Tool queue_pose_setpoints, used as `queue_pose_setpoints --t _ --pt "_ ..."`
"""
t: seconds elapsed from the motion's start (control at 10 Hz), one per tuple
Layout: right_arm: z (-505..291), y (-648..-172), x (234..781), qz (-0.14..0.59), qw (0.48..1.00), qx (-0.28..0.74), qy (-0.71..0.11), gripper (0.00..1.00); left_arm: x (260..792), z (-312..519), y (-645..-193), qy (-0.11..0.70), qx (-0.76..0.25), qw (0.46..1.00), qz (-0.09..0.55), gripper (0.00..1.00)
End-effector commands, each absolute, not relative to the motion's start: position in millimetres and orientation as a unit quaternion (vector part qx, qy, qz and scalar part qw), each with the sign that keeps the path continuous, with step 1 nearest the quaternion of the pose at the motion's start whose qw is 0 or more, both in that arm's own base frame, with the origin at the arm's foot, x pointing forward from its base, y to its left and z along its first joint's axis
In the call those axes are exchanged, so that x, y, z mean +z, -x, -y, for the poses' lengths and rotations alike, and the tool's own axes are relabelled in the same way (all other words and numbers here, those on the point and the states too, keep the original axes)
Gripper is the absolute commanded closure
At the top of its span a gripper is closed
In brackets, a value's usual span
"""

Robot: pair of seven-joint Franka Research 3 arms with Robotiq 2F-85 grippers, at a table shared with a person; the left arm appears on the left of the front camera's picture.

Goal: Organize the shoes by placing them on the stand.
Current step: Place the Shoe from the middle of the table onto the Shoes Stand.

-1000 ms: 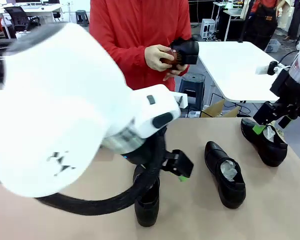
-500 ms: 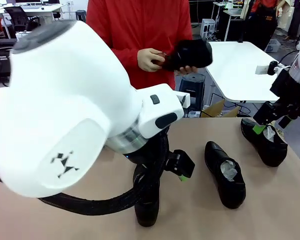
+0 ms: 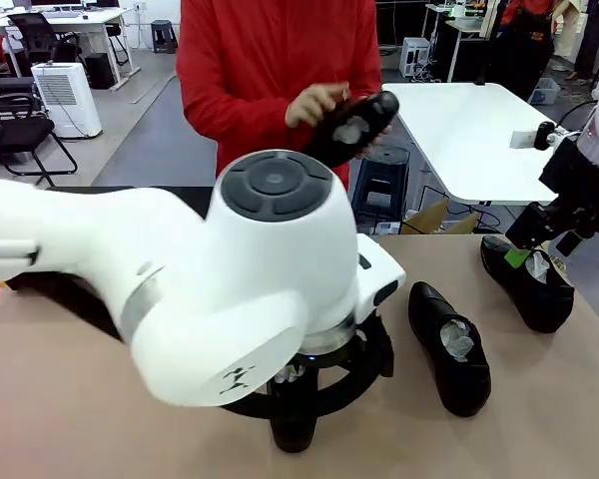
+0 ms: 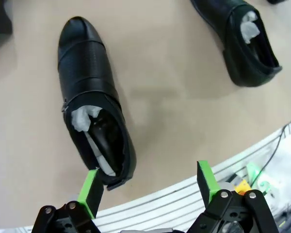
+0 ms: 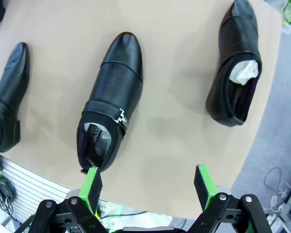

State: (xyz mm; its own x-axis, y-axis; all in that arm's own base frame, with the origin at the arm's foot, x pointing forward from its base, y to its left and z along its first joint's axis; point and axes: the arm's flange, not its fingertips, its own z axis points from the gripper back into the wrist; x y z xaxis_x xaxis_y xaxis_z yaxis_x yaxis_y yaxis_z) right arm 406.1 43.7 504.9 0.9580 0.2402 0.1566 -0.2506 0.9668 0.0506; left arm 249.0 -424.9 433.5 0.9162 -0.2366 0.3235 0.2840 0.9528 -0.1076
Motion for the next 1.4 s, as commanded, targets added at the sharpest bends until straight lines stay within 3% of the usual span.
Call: queue_pose_setpoints --t 0.0,1.1,1.2,1.3 --pt "-43 -407 507 0.076 0.989 0.122 -0.032 0.0 430 453 -261 0.053 -0.109 0.98 0.157 0.0" --pt "-43 -407 507 0.076 0.989 0.122 -0.032 0.0 340 462 -296 0.017 -0.032 0.994 0.106 0.0" --pt "-43 -407 507 0.076 0.989 0.122 -0.032 0.0 339 460 -298 0.012 -0.035 0.994 0.104 0.11" --pt "-43 -407 507 0.076 0.989 0.122 -0.032 0.0 340 459 -298 0.009 -0.03 0.995 0.097 0.31"
